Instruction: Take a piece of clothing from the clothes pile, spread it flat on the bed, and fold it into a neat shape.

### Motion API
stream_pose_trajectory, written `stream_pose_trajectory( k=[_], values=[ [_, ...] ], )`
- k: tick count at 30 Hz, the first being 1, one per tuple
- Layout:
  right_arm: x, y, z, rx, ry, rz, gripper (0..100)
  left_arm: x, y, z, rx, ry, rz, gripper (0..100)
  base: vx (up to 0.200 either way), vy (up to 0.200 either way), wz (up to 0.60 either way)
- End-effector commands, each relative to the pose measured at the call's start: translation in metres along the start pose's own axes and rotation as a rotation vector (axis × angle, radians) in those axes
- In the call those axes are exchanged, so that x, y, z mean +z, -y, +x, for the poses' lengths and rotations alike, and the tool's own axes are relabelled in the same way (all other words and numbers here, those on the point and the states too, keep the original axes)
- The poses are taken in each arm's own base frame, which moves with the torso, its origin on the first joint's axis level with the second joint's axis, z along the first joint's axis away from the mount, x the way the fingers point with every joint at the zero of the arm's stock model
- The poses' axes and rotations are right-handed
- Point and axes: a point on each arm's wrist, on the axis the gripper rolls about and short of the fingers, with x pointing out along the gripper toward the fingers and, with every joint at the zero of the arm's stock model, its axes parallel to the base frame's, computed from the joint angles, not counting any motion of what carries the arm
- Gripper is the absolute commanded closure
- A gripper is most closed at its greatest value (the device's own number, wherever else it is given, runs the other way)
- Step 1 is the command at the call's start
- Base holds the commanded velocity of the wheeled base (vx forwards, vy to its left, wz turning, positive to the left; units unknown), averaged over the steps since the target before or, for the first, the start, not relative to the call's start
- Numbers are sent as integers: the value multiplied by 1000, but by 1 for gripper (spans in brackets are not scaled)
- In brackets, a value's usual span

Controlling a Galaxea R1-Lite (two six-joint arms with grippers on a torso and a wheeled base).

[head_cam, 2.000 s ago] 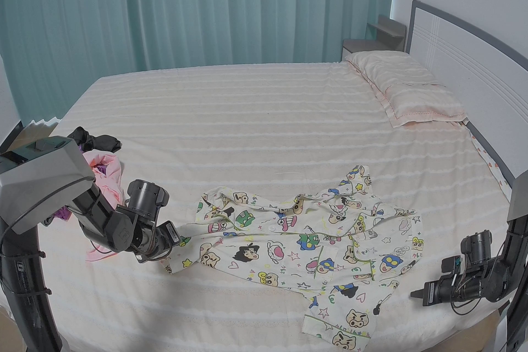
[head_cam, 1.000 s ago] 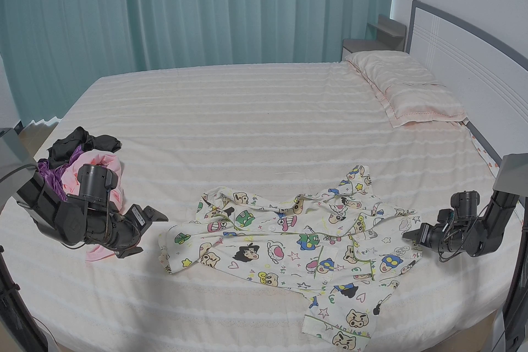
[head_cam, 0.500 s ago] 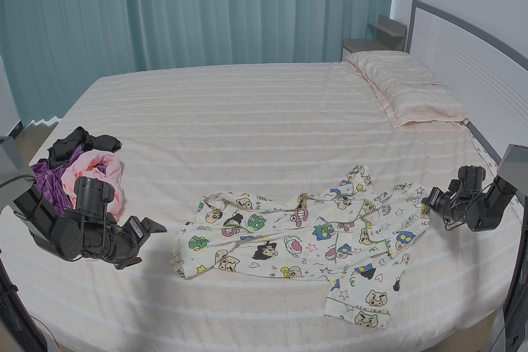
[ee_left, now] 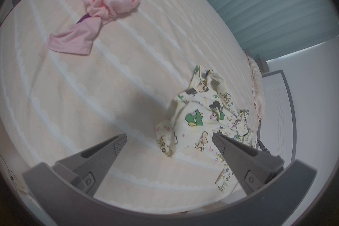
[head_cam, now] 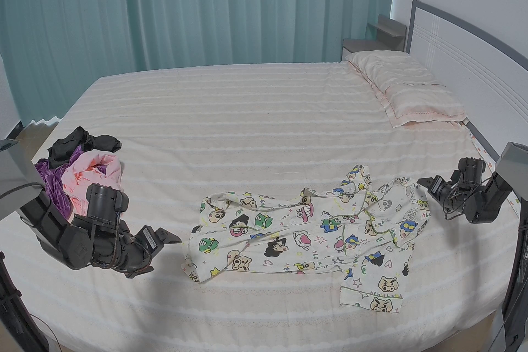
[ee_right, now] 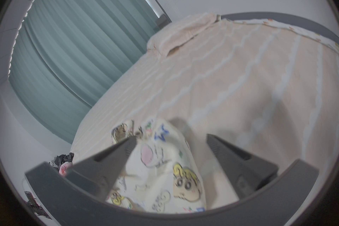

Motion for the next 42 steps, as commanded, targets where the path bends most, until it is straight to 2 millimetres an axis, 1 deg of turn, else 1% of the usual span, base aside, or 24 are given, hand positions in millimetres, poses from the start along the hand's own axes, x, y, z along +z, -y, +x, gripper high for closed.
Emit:
stream_pose_trajectory(
  k=[1, 3, 4, 5, 7, 9, 10, 11, 15, 16, 19, 20, 22, 23, 24, 27, 28, 30, 34, 39, 40, 42],
  values=[
    [-7, 11, -31, -40, -43, 36, 0, -16, 11, 5, -12, -41, 13, 0, 0, 0, 0],
    [-20, 10, -57, -35, -99, 49, 0, -21, 16, 6, -21, -53, 15, 0, 0, 0, 0],
    [-28, 6, -73, -22, -131, 52, 0, -24, 17, 6, -24, -55, 21, 0, 0, 0, 0],
    [-32, 4, -80, -16, -146, 53, 0, -24, 18, 6, -28, -56, 21, 0, 0, 0, 0],
    [-50, -4, -101, 10, -213, 49, 0, -25, 21, 7, -43, -49, 1, 0, 0, 0, 0],
    [-72, -10, -116, 18, -285, 36, 0, -24, 23, 7, -61, -38, -29, 0, 0, 0, 0],
    [-72, -10, -116, 18, -285, 36, 0, -24, 23, 7, -61, -38, -29, 0, 0, 0, 0],
    [-95, -17, -127, 22, -362, 9, 0, -25, 24, 7, -67, -39, -42, 0, 0, 0, 0],
    [-131, -27, -143, 64, -454, -57, 0, -27, 21, 4, -64, -39, -47, 0, 0, 0, 0],
    [-134, -27, -145, 68, -462, -62, 0, -27, 21, 4, -62, -40, -47, 0, 0, 0, 0],
    [-156, -28, -151, 69, -511, -99, 0, -29, 19, 1, -60, -42, -58, 0, 0, 0, 0],
    [-158, -28, -151, 66, -516, -103, 0, -29, 19, 1, -61, -41, -60, 0, 0, 0, 0],
    [-171, -25, -149, 44, -524, -129, 0, -28, 21, -3, -78, -31, -77, 0, 0, 0, 0],
    [-171, -25, -149, 44, -524, -129, 0, -28, 21, -3, -78, -31, -77, 0, 0, 0, 0],
    [-180, -23, -150, 39, -531, -145, 0, -29, 20, -5, -80, -28, -77, 0, 0, 0, 0],
    [-183, -21, -150, 42, -524, -151, 0, -29, 20, -6, -81, -26, -78, 0, 0, 0, 0],
    [-185, -20, -147, 30, -504, -158, 0, -29, 20, -6, -77, -20, -78, 0, 0, 0, 0],
    [-186, -19, -147, 9, -497, -166, 0, -30, 19, -6, -73, -19, -79, 0, 0, 0, 0],
    [-188, -22, -147, 14, -502, -176, 0, -30, 19, -6, -75, -19, -79, 0, 0, 0, 0],
    [-195, -34, -149, 59, -520, -191, 0, -30, 19, -6, -81, -15, -77, 0, 0, 0, 0],
    [-195, -34, -149, 59, -520, -191, 0, -30, 19, -6, -81, -15, -77, 0, 0, 0, 0],
    [-202, -39, -151, 71, -542, -201, 0, -30, 19, -6, -81, -15, -77, 0, 0, 0, 0]
  ],
)
